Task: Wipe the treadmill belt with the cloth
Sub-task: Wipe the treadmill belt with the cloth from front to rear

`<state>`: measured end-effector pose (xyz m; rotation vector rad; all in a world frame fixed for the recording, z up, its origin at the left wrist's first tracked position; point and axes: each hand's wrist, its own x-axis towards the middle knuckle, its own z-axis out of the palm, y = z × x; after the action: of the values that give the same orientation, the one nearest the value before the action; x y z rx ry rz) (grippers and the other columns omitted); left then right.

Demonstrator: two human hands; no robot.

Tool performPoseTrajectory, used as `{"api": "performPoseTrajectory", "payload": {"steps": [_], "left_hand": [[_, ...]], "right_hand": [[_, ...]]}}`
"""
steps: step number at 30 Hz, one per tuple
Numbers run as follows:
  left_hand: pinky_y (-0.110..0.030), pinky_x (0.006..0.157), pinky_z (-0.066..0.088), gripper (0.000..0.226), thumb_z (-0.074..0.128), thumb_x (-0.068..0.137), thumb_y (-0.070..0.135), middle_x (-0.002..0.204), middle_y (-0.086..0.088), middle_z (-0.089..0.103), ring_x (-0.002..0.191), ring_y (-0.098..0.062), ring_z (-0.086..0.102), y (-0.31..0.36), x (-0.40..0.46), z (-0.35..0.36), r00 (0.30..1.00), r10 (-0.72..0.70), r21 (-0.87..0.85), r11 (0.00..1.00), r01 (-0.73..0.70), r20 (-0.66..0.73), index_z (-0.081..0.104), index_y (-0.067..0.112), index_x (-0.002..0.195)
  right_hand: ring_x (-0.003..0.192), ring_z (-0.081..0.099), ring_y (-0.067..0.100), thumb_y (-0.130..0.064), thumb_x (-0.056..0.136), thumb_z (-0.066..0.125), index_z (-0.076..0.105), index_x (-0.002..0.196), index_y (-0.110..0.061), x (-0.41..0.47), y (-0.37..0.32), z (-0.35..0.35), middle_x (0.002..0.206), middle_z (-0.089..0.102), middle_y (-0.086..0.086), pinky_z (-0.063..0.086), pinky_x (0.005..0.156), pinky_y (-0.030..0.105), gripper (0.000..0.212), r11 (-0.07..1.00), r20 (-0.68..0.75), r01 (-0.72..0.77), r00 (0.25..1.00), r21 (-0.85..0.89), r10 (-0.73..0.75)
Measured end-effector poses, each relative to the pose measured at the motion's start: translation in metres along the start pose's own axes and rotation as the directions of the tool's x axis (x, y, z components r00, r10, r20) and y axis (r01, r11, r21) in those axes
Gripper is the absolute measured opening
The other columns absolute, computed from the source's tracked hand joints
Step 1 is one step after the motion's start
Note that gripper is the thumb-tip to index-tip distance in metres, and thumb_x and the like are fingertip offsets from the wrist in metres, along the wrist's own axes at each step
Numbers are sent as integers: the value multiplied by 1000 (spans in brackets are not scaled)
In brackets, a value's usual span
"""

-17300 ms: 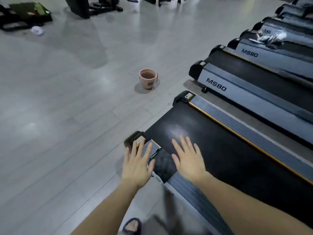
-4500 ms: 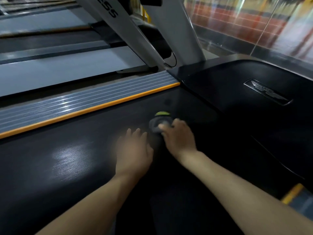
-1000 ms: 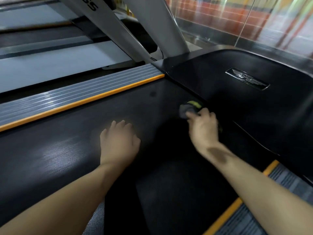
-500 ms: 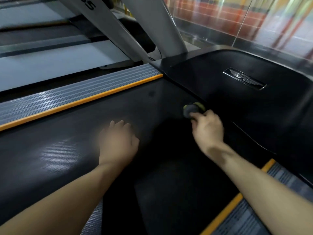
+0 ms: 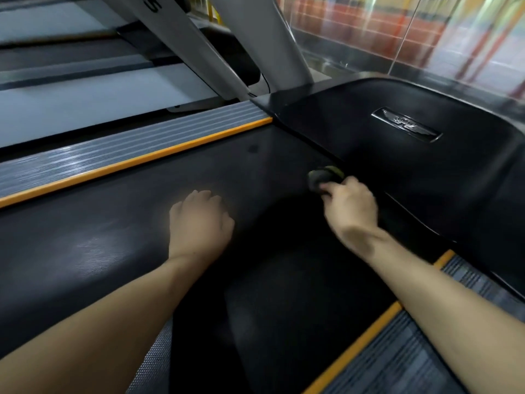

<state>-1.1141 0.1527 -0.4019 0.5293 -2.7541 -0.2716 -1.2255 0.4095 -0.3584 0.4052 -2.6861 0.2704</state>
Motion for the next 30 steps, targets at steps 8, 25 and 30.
{"api": "performPoseTrajectory", "payload": {"steps": [8,25,30], "left_hand": [[-42,104,38,41,46,96,43,127,3,58,121,-22,51,-3,-3,-6,996,77,-27,997,-76,33,62,25,128],[-44,124,16,54,38,98,49,164,5,30,154,-19,16,36,-93,-26,981,99,-35,995,-94,164,41,34,150],[-43,124,20,51,38,98,46,161,5,37,154,-17,20,33,-102,-23,987,98,-55,994,-91,126,47,30,146]], "right_hand": [[79,59,31,-27,86,68,70,113,-37,-32,-9,-6,91,56,5,55,66,38,29,939,30,326,943,114,-331],[89,59,32,-35,88,62,72,109,-33,-30,34,-17,97,58,4,54,75,41,23,989,86,121,988,82,-128],[95,59,37,-31,92,58,70,120,-34,-34,26,-22,107,57,12,51,83,39,31,1000,104,-11,994,18,10]]}}
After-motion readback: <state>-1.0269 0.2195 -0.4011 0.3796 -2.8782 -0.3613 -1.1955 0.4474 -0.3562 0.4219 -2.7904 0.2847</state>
